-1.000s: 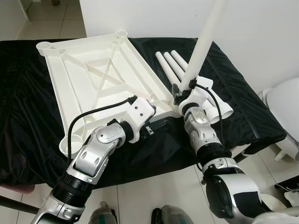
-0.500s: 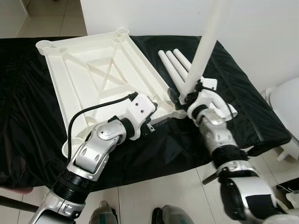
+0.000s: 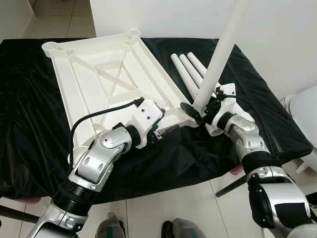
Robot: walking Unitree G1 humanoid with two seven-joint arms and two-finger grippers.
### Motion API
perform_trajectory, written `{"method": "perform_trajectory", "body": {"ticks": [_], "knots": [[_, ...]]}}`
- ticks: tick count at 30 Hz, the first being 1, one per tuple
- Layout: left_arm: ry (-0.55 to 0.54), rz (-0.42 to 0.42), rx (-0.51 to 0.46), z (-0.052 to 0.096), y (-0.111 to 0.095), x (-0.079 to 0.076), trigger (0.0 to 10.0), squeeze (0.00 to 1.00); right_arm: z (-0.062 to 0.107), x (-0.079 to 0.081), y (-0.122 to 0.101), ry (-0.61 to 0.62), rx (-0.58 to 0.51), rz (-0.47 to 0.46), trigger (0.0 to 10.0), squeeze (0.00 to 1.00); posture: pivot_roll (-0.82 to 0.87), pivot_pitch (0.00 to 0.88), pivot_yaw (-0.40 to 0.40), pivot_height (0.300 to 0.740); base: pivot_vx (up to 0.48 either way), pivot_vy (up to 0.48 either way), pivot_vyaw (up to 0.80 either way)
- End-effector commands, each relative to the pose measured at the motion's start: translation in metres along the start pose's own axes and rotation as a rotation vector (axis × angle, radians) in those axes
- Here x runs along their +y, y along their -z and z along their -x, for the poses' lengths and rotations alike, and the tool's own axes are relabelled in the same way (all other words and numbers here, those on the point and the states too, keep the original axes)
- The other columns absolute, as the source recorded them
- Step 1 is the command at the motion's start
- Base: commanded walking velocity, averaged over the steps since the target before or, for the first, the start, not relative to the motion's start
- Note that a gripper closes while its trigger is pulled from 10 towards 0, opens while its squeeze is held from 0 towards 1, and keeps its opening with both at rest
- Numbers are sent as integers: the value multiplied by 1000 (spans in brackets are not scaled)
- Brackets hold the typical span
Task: Building children table
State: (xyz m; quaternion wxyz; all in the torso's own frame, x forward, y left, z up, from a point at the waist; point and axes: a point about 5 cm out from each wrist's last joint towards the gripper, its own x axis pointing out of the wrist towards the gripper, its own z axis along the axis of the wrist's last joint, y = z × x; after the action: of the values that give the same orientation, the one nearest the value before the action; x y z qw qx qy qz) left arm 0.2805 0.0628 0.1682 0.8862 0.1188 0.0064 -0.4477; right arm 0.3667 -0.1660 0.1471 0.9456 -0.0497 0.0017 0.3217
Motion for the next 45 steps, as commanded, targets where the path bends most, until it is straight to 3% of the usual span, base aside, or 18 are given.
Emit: {"method": "perform_trajectory", "body": {"ticks": [1, 8, 9, 10, 11, 12, 28, 33, 38, 45], "knots": [[93, -19, -14, -1, -4, -5, 10000, 0, 1, -7, -4, 9, 7, 31, 10000, 0, -12, 0, -39, 740, 0, 0, 0], [95, -21, -7, 1, -3, -5, 10000, 0, 0, -13, -9, 21, -3, 39, 10000, 0, -9, 0, -39, 740, 0, 0, 0], [96, -21, -7, 1, -3, -5, 10000, 0, 0, -14, -9, 17, -2, 37, 5961, 0, -9, 0, -39, 740, 0, 0, 0], [96, -21, -7, 1, -3, -5, 10000, 0, 0, -14, -9, 17, -2, 37, 5961, 0, -9, 0, -39, 740, 0, 0, 0], [98, -22, -6, 1, -3, -5, 10000, 0, 1, -14, -8, 15, 3, 38, 2353, 0, -7, 0, -39, 740, 0, 0, 0], [100, -22, -6, 1, -3, -5, 10000, 0, 2, -15, -6, 16, 15, 33, 0, 0, -7, 0, -40, 740, 0, 0, 0], [108, -18, -5, 1, -3, -7, 10000, 0, 5, -17, 1, 62, 5, -12, 0, 0, -15, 0, -36, 740, 0, 0, 0], [105, -14, -7, 1, -3, -8, 10000, 0, -2, -17, 0, 222, -20, -74, 0, 0, -12, 0, -40, 740, 0, 0, 0], [104, -13, -5, 2, -3, -8, 10000, 0, -7, -14, -1, 289, -37, -111, 0, 0, -14, 0, -39, 740, 0, 0, 0], [106, -11, -7, 1, -3, -8, 10000, 0, -27, 7, -9, 588, -70, -175, 0, 0, -27, 0, -34, 740, 0, 0, 0]]}}
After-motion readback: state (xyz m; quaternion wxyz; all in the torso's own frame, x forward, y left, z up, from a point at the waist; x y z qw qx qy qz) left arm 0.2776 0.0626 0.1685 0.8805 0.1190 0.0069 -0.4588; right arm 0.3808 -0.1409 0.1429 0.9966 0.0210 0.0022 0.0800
